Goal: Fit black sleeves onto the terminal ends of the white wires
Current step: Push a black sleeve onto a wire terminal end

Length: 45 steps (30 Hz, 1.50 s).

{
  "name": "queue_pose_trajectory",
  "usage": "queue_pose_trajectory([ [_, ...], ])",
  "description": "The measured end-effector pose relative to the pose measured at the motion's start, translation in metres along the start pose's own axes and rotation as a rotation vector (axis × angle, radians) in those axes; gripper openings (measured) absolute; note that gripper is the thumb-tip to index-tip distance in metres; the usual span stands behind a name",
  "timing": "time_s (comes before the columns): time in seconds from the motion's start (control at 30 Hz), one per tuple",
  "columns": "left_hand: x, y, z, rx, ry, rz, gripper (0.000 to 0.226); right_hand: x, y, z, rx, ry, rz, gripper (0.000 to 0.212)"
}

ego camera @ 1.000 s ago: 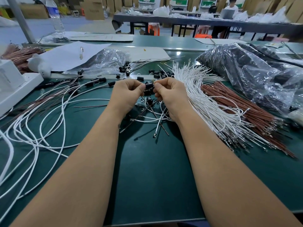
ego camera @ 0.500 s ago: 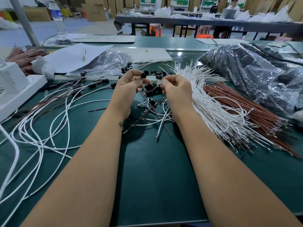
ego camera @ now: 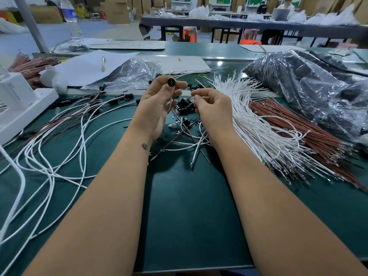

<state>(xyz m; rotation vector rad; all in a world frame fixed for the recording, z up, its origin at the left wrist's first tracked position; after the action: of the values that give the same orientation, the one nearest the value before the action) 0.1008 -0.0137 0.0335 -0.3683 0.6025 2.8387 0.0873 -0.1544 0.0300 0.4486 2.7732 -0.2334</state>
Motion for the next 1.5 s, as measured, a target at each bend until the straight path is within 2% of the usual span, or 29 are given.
queue_pose_trajectory([
  [0.07, 0.000, -0.003, 0.000, -0.104, 0.020, 0.032, 0.019, 0.000, -0.001, 0.001, -0.029, 0.016, 0.002, 0.020],
  [0.2, -0.002, -0.011, -0.003, -0.652, 0.082, 0.197, 0.018, 0.000, -0.004, 0.001, -0.156, 0.069, 0.009, 0.013],
  [0.27, -0.001, -0.013, -0.006, -0.742, 0.064, 0.214, 0.019, 0.000, -0.005, 0.002, -0.214, 0.102, 0.009, 0.014],
  [0.5, 0.000, -0.005, -0.008, -0.727, 0.005, 0.167, 0.013, -0.001, -0.004, 0.006, -0.337, 0.202, -0.015, 0.011],
  [1.0, -0.001, -0.005, -0.011, -0.725, -0.003, 0.142, 0.011, -0.002, -0.006, 0.008, -0.210, 0.173, 0.002, 0.019],
  [1.5, 0.003, 0.000, -0.004, -0.748, 0.109, 0.120, 0.005, -0.001, -0.007, 0.010, -0.199, 0.169, 0.002, 0.016],
])
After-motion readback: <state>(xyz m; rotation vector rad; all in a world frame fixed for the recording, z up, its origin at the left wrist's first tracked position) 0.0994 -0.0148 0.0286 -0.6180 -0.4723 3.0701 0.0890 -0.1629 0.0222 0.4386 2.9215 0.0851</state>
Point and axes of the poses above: each hand's wrist, its own x-axis away from the middle knuckle, its own y-axis out of the palm, z = x × y, the point moved 6 cm from there along -x, towards the middle knuckle
